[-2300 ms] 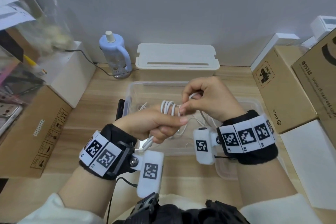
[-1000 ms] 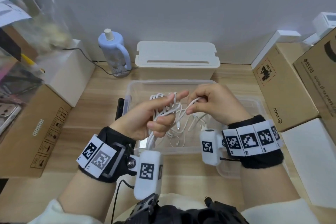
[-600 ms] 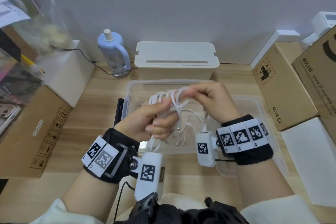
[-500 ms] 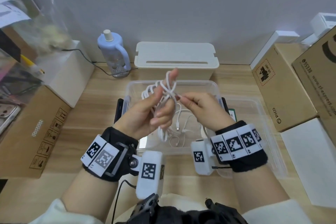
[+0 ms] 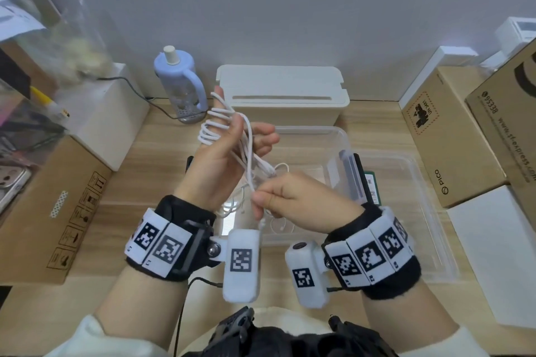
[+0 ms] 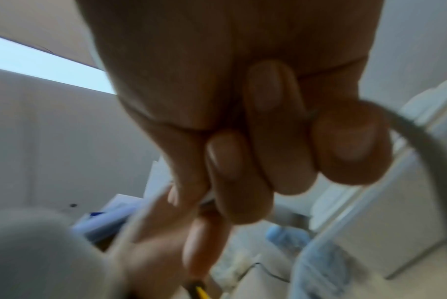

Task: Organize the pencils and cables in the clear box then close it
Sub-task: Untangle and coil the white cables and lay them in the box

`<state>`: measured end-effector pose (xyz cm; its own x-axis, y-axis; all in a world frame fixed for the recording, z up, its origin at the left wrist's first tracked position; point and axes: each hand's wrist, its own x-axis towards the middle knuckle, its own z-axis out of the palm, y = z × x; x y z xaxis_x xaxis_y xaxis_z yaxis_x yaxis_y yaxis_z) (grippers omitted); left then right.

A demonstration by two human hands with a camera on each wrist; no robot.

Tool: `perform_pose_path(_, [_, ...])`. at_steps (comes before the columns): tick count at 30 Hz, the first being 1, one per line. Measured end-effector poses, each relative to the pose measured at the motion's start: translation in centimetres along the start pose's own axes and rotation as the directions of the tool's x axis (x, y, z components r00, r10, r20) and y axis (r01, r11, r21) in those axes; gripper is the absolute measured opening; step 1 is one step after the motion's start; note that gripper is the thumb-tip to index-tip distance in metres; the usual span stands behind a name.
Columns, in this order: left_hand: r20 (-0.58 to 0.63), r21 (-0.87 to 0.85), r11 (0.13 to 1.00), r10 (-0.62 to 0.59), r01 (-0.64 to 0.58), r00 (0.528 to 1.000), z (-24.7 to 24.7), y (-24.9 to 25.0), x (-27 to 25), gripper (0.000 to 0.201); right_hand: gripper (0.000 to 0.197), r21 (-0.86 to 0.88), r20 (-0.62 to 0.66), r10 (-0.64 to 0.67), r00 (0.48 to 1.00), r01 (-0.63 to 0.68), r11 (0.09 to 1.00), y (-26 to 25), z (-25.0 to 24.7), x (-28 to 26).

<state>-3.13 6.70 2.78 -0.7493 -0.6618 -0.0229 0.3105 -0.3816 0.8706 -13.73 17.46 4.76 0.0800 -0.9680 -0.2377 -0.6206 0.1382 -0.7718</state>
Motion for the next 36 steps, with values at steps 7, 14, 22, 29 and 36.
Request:
perform_pose_path(7, [0.409, -0.255, 0.949, -0.067, 0.184, 0.91, -0.8, 0.7, -1.1, 0.065, 0.028, 0.004, -0.121, 0.142, 0.982, -0.143, 0.99, 3.0, -2.0, 0.0])
perform_pose_path(14, [0.365, 0.242, 0.856, -0.517, 0.457, 0.774, -0.3, -0.6, -1.2, 0.019, 0.016, -0.06, -0.324, -0.041, 0.945, 0.023, 0.998, 1.7, -4.4, -0.2])
perform_pose_path(22, [0.551, 0.19, 0.845, -0.513, 0.5, 0.658, 0.1, -0.9, -1.6, 0.034, 0.011, 0.248, -0.507, -0.046, 0.861, 0.197, 0.948, 3.3, -4.0, 1.0])
perform_pose_path(29, [0.308, -0.028, 0.988, -0.135, 0.151, 0.942, 0.6, -1.1, -1.2, 0.062, 0.028, 0.202, -0.313, 0.03, 0.949, 0.035, 0.979, 3.3, -1.2, 0.3])
perform_pose_path(36, [-0.112, 0.043, 0.991, -0.124, 0.129, 0.986, 0.7, -1.7, -0.8, 0.014, 0.029, -0.086, -0.345, -0.059, 0.937, 0.031, 0.996, 2.3, -0.4, 0.0])
